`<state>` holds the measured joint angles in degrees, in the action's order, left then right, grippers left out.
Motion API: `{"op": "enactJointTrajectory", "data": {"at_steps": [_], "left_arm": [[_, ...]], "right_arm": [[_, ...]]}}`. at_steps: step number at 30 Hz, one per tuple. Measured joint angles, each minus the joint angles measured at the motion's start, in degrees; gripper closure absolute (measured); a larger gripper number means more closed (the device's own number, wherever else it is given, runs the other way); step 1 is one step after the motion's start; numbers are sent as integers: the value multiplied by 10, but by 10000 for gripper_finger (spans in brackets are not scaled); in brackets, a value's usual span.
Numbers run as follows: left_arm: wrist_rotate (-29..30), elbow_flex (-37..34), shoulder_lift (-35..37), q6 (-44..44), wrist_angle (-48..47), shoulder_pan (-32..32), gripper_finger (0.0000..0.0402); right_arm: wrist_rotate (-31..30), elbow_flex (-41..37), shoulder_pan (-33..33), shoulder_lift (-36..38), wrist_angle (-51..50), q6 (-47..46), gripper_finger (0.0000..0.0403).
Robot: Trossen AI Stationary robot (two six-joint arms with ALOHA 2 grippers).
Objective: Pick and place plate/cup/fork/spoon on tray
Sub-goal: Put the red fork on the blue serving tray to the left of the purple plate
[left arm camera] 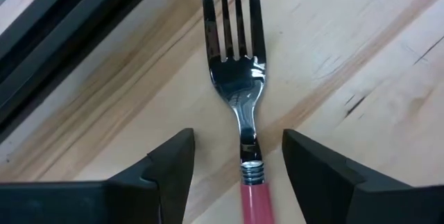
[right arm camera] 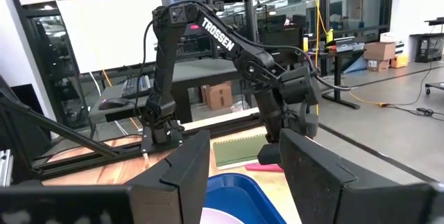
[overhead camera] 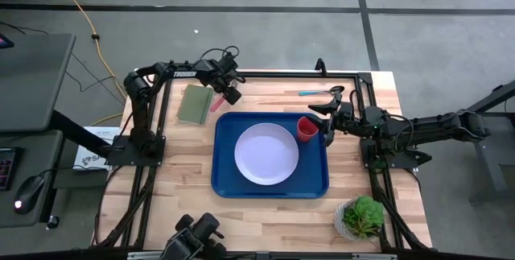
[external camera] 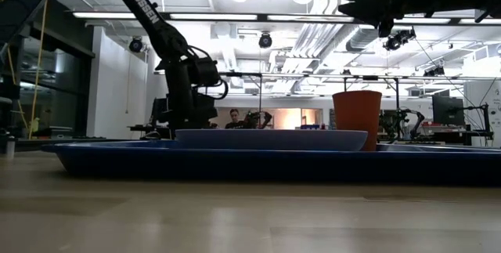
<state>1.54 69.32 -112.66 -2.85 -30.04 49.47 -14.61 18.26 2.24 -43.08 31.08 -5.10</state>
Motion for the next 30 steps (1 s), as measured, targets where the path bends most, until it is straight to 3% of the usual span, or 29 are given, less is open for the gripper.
{"op": "enactJointTrajectory", "data": {"at_steps": [4,9,11,21,27,30], "left_arm": [[4,0,0,-11,-2,0,243],[5,-1,0,6,7,-2,362],[8,-2,2,7,13,-4,389],[3,-3,62,15,26,-5,399],[-36,-8,156,-17,41,-22,401],[-39,-54,222,-46,96,-51,401]], "right_arm": [[0,0,0,0,0,0,236],[0,0,0,0,0,0,236],[0,0,0,0,0,0,236],[0,0,0,0,-2,0,236],[0,0,0,0,-2,0,236],[0,0,0,0,-2,0,236]]}}
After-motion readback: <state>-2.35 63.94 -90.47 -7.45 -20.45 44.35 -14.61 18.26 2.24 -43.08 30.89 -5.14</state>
